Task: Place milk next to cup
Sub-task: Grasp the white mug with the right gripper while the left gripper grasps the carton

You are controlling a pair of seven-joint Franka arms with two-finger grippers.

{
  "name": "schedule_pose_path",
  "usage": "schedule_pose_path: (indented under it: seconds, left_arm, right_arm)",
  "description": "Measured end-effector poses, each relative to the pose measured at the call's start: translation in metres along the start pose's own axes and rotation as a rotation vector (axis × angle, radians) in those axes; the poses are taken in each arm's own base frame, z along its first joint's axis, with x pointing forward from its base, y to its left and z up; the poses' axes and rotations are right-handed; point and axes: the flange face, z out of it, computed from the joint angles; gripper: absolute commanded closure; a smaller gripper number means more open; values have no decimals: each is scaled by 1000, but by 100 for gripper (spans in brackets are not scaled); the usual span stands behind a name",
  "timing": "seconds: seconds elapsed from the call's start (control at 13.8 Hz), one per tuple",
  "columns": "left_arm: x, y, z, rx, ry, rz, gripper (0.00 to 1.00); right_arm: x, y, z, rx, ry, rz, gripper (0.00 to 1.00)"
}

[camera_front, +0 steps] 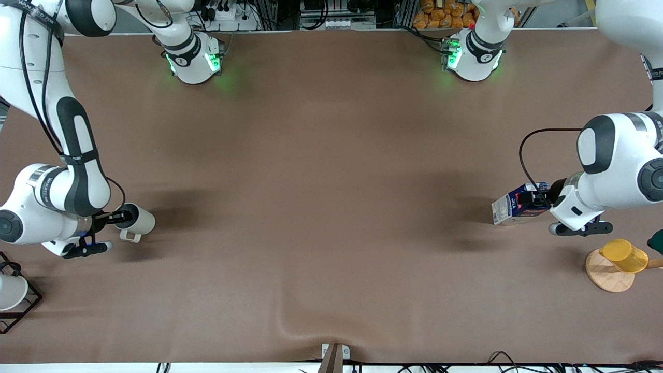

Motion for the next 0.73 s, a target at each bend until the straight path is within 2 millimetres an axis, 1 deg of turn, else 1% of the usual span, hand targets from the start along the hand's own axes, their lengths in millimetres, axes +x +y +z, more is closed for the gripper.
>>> schedule_pose_path:
  seconds: [0.15, 0.36, 0.44, 0.58, 0.65, 0.73]
  left_arm:
    - [1, 0, 4, 0, -6, 0, 3]
    - [1, 0, 5, 0, -8, 0, 14]
    - [1, 0, 5, 0, -9, 0, 15]
    - [2, 0, 8, 0, -12, 0, 17]
    - [2, 0, 8, 0, -14, 0, 17]
    - [2, 0, 9, 0, -14, 0, 18]
  right_arm:
    - [0, 0, 0, 6, 3, 3, 100]
    - [1, -1, -1, 15, 9, 8, 100]
    - [2, -2, -3, 17, 16, 8, 100]
    - [9, -8, -15, 14, 41, -4, 100]
    - [15, -17, -25, 8, 61, -19, 100]
    - [23, -31, -37, -1, 83, -41, 100]
